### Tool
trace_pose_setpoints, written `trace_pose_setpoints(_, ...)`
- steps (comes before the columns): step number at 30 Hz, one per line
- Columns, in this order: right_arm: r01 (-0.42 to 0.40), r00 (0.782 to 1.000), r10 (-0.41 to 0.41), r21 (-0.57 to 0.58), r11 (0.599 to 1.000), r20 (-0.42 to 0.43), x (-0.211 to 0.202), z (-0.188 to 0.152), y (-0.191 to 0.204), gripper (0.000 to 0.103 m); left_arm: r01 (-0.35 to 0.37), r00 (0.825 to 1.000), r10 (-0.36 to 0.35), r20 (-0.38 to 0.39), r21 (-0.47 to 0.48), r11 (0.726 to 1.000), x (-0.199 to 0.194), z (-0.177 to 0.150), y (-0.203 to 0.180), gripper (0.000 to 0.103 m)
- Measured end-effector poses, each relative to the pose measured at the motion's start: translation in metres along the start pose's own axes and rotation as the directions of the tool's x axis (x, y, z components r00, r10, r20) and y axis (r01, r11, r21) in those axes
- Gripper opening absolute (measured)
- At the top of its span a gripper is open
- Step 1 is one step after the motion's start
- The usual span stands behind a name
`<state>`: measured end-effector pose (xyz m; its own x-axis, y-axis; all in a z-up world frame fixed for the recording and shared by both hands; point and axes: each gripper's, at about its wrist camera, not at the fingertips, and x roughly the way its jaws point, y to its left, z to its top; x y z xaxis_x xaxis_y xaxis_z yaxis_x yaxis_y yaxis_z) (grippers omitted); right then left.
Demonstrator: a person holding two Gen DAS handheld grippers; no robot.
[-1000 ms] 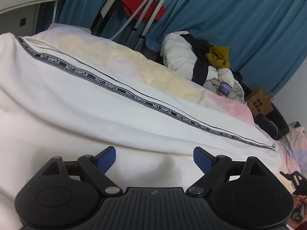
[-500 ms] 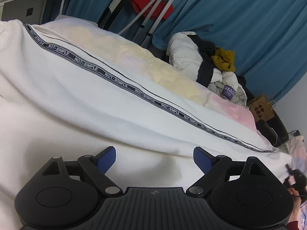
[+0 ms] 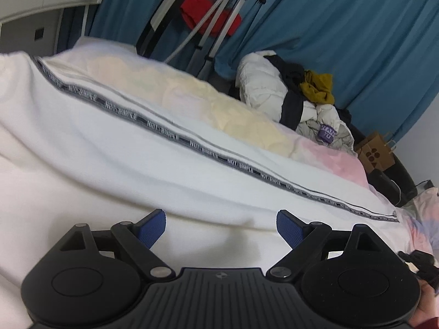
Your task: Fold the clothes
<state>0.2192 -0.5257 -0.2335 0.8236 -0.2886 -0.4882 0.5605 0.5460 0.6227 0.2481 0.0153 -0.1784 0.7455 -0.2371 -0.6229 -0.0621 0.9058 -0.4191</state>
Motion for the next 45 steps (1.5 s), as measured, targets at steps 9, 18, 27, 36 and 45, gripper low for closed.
trace_pose_setpoints(9, -0.027, 1.000, 0.023, -0.255, 0.967, -0.020, -0.081, -0.020, 0.026, 0.065, 0.018, 1.000, -0.018, 0.009, 0.055, 0.998, -0.041, 0.006, -0.007, 0.090)
trace_pose_setpoints(18, -0.191, 0.979, 0.141, -0.410, 0.892, -0.150, -0.173, -0.061, 0.067, 0.083, 0.038, 0.999, -0.036, -0.023, 0.097, 0.994, -0.125, -0.013, 0.000, 0.091)
trace_pose_setpoints(27, -0.211, 0.974, 0.148, -0.452, 0.867, -0.172, -0.182, -0.073, 0.072, 0.089, -0.061, 0.996, 0.067, -0.067, 0.097, 0.993, -0.229, -0.010, 0.054, 0.103)
trace_pose_setpoints(36, -0.176, 0.979, 0.125, -0.356, 0.918, -0.161, -0.171, -0.059, 0.049, 0.089, -0.231, 0.969, 0.190, -0.158, -0.310, 0.922, -0.327, 0.002, 0.182, 0.103)
trace_pose_setpoints(45, -0.039, 0.998, 0.029, -0.205, 0.978, -0.053, -0.177, -0.038, 0.010, 0.089, -0.242, 0.957, 0.091, -0.277, -0.579, 0.779, -0.303, -0.018, 0.250, 0.099)
